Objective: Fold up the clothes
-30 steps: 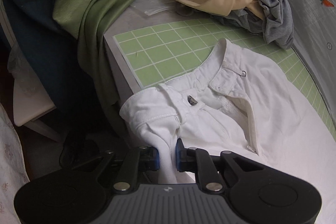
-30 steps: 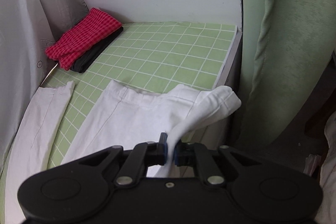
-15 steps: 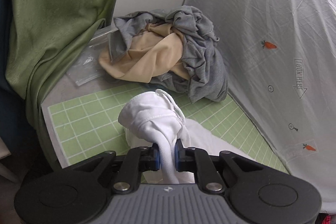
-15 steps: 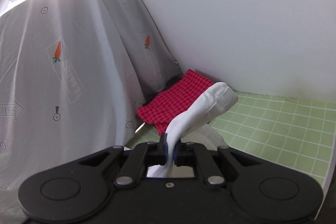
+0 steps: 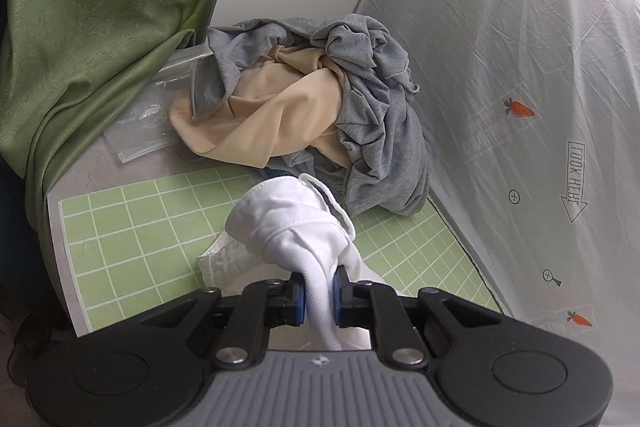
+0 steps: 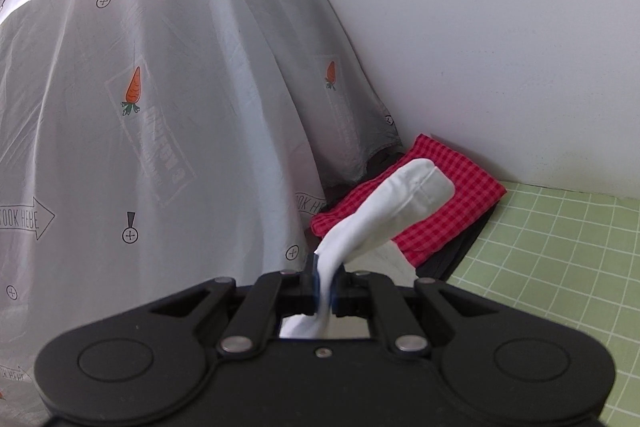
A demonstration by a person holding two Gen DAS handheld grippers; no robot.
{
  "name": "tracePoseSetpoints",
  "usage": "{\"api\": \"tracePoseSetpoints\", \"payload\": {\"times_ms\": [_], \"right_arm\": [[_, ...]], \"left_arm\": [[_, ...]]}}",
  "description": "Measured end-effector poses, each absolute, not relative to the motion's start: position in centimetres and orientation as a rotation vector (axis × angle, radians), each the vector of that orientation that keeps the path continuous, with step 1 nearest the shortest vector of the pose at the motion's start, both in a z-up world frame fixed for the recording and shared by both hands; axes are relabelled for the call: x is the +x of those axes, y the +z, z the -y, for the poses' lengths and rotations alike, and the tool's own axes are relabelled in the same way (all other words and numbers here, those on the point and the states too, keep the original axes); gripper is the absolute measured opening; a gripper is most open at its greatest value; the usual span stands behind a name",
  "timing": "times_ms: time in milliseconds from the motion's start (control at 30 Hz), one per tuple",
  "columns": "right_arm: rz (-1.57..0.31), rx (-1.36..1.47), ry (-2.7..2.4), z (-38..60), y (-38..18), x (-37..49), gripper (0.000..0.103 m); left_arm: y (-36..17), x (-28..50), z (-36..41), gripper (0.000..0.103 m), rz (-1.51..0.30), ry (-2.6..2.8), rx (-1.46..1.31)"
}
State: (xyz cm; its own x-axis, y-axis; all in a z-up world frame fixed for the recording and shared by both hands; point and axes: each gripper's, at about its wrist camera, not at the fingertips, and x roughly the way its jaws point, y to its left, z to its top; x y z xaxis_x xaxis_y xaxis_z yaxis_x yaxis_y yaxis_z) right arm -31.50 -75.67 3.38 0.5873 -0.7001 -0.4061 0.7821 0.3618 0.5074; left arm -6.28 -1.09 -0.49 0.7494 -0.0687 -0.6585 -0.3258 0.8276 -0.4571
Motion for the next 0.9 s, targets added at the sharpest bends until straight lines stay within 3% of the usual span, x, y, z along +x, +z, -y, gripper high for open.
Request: {"api": "tracePoseSetpoints", "payload": {"times_ms": [400, 667, 900], "right_arm": [[-0.261, 0.654, -0.953, 79.9, 0.7, -16.0, 0.005], [-0.447, 0.648, -0.994, 83.9, -6.4, -5.0, 0.006], [-0.624, 0.594, -0.954, 85.7, -12.2, -0.5, 0.007]], "left_arm": [[-4.3, 3.4, 4.5, 0.015, -0.789, 0.237, -0.577], [-10.3, 11.4, 7.5, 0.015, -0.904, 0.288, -0.508], [-13.5, 13.7, 8.6, 0.019, -0.948, 0.312, -0.440]]}}
